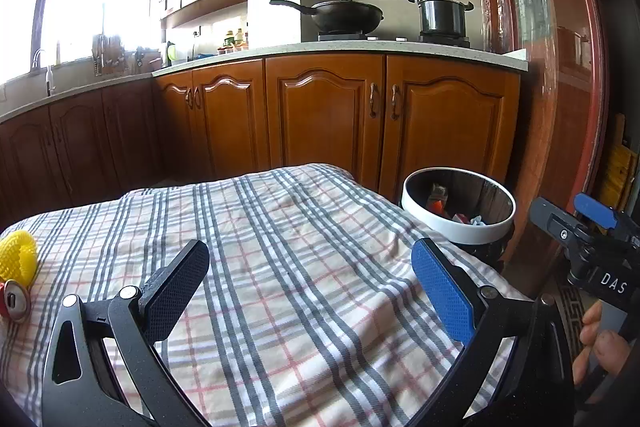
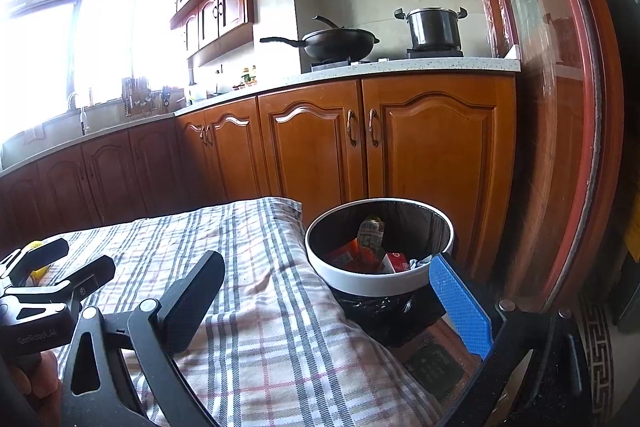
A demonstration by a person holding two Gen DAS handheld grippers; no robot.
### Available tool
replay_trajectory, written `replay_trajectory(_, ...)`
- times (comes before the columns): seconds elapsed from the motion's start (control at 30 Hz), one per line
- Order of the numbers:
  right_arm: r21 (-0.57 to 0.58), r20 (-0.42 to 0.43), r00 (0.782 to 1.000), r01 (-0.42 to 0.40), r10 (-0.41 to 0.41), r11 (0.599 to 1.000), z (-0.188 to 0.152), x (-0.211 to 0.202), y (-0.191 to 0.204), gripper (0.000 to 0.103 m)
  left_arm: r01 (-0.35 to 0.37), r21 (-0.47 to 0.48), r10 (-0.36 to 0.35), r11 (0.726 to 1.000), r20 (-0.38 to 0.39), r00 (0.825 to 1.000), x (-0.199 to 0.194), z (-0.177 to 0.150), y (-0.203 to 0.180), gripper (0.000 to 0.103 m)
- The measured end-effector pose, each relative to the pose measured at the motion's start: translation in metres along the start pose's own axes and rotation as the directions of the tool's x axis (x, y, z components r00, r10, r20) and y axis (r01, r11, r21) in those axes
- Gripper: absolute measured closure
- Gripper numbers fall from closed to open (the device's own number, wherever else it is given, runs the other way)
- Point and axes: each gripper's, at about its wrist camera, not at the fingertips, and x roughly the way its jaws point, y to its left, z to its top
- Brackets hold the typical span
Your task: Collect trash
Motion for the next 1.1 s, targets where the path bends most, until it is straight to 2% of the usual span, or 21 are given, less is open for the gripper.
replay_trajectory(1.1, -0.009, 0.006, 1.0, -0.013, 0.013, 1.0, 0.0036, -0.0058, 0.003, 0.0, -0.005, 0.005, 0.005, 1.0, 0.017, 1.0, -0.0085, 0.0009, -0.0083, 0.0)
